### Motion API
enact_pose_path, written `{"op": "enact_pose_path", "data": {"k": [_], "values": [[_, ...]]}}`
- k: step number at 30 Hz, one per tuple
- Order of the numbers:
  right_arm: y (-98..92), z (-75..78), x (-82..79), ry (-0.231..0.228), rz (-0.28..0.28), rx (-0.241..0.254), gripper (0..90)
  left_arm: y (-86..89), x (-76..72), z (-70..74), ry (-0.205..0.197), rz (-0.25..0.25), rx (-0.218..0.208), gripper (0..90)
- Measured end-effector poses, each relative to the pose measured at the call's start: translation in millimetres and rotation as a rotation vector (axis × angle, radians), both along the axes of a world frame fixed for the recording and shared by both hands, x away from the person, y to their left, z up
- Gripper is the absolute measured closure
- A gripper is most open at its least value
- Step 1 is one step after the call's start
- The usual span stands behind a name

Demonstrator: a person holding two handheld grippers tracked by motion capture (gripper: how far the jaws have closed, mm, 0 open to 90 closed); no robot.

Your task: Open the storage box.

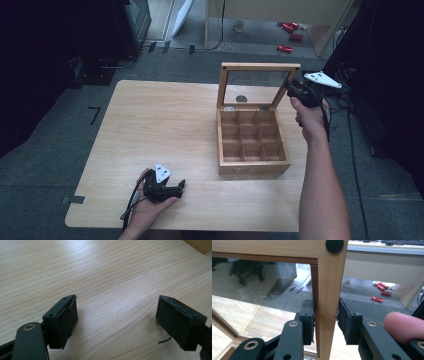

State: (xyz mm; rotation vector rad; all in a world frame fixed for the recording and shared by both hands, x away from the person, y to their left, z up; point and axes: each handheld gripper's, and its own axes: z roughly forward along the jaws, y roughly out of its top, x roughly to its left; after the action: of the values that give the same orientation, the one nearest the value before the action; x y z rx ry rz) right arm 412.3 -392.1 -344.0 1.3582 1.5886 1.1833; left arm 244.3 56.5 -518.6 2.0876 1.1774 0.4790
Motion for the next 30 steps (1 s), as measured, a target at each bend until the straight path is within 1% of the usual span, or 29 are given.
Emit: {"op": "enact_pose_path", "data": {"k": [4,6,7,8,9,12,16,23,30], "values": [[2.4,2.6,11.1,0.015,-0.022,0.003,67.5,-0.4,-0.1,0.0,-0.001,0.000,0.004,18.2],[3.1,3.2,13.5,0.019,-0.027,0.003,67.6,-0.6,-0.2,0.0,-0.001,0.001,0.004,18.1],[4.1,4.2,18.4,0.027,-0.036,0.005,67.7,-0.6,-0.2,-0.1,-0.001,0.001,0.004,18.2],[4.1,4.2,18.4,0.027,-0.036,0.005,67.7,-0.7,-0.2,-0.1,-0.001,0.001,0.003,18.2],[4.9,5.3,22.9,0.037,-0.043,0.004,67.7,-0.7,-0.2,-0.2,-0.002,0.002,0.002,18.2],[5.7,6.2,27.3,0.045,-0.049,0.002,67.8,-0.6,-0.1,-0.2,-0.002,0.001,0.002,18.2],[7.0,6.5,37.1,0.057,-0.064,0.012,67.9,-1.0,-0.3,-0.2,-0.003,0.002,0.005,18.2],[9.2,6.4,48.9,0.072,-0.083,0.017,67.9,-0.8,-0.3,-0.2,-0.003,0.001,0.005,18.2],[9.9,4.7,54.9,0.072,-0.092,0.023,68.0,-0.8,-0.2,-0.2,-0.003,0.001,0.006,18.2]]}}
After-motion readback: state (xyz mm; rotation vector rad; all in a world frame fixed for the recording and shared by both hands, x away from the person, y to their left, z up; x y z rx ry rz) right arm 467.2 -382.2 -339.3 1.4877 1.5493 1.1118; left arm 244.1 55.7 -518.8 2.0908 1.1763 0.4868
